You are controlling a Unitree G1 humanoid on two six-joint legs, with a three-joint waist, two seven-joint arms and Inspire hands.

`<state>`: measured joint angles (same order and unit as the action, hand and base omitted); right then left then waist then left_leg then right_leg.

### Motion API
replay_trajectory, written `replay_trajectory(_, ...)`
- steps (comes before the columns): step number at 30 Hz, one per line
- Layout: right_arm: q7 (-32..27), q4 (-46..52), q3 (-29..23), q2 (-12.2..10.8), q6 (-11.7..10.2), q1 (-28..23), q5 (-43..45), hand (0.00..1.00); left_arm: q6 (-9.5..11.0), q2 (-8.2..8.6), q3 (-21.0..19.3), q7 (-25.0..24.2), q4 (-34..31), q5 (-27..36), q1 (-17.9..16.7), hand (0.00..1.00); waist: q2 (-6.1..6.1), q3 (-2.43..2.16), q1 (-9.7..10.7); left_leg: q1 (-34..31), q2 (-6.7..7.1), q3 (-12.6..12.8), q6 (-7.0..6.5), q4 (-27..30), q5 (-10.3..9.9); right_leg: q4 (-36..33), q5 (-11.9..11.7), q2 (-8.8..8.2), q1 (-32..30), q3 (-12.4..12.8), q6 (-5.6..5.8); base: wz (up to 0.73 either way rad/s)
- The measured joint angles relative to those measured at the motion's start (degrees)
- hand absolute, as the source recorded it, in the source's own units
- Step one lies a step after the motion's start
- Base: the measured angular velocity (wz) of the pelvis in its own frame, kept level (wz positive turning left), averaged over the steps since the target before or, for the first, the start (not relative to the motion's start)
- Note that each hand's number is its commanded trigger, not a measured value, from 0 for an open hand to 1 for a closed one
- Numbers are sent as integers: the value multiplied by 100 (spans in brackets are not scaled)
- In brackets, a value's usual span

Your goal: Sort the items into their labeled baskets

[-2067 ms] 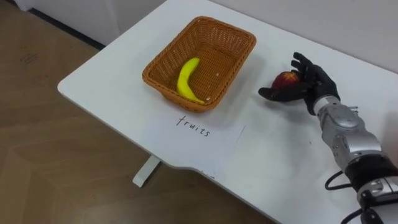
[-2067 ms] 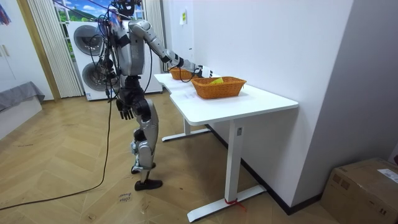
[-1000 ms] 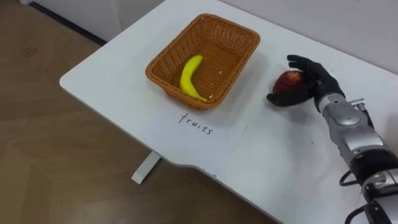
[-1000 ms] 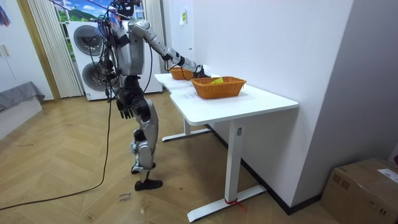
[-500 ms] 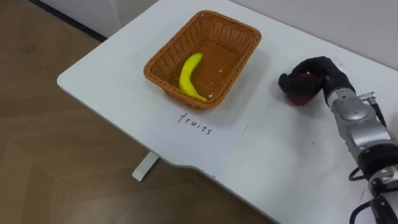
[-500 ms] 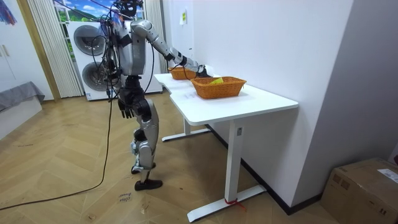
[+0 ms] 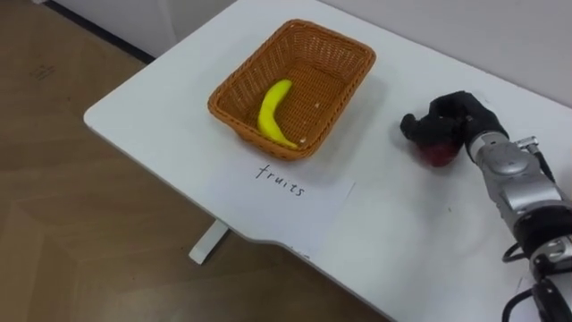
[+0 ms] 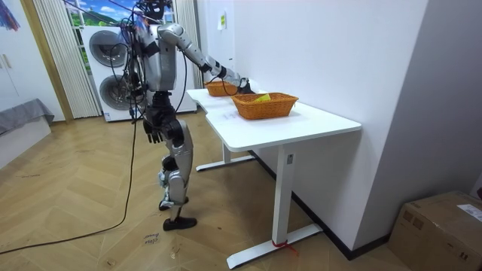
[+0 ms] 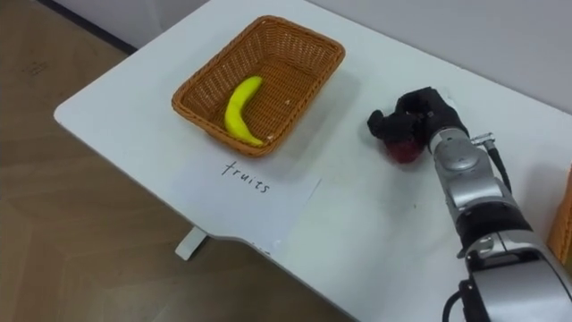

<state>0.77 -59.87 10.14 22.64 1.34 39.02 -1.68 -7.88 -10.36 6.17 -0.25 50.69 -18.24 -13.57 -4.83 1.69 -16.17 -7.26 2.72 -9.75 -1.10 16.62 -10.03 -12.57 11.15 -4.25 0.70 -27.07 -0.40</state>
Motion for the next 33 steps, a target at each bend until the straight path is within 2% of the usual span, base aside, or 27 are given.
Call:
replay_trajectory(4,37,16,-4,3,95,0,4,100,-39,1,-180,-3,-16,-4,2,0,-35,-38,66,22,1,0,0,11,0,1,0,-1,31,-11,0,0)
replay_trajectory(8,73,282,-3,2,123,0,-37,100,-39,-51,-180,-2,-58,-4,-18,0,0,-60,173,87,5,3,0,-2,0,-1,0,-2,96,6,0,0)
replay_trajectory(10,75,428,-6,3,127,0,-27,100,-52,-73,-190,-1,-115,-11,-63,0,24,-90,231,216,7,23,0,-75,0,7,7,-4,207,21,10,-4)
replay_trajectory(15,77,803,-11,5,135,-1,-32,100,-95,-106,-213,4,-256,-35,-227,0,31,-128,374,421,14,34,1,-140,1,99,18,9,432,17,21,-1)
replay_trajectory(23,74,2018,-11,-4,235,-9,73,100,-104,-141,-372,33,-95,-115,-358,0,18,-140,480,602,35,31,16,-203,17,184,18,28,594,10,20,1)
replay_trajectory(27,61,2527,-13,1,234,-8,59,100,-107,-59,-417,147,-81,-213,-412,0,11,-145,478,669,36,12,16,-227,15,196,24,30,688,-12,30,6)
replay_trajectory(33,73,2743,-10,0,235,-9,-46,100,-126,39,-420,182,-130,-234,-435,0,-4,-149,459,681,67,-41,15,-229,13,195,40,13,743,-56,53,6)
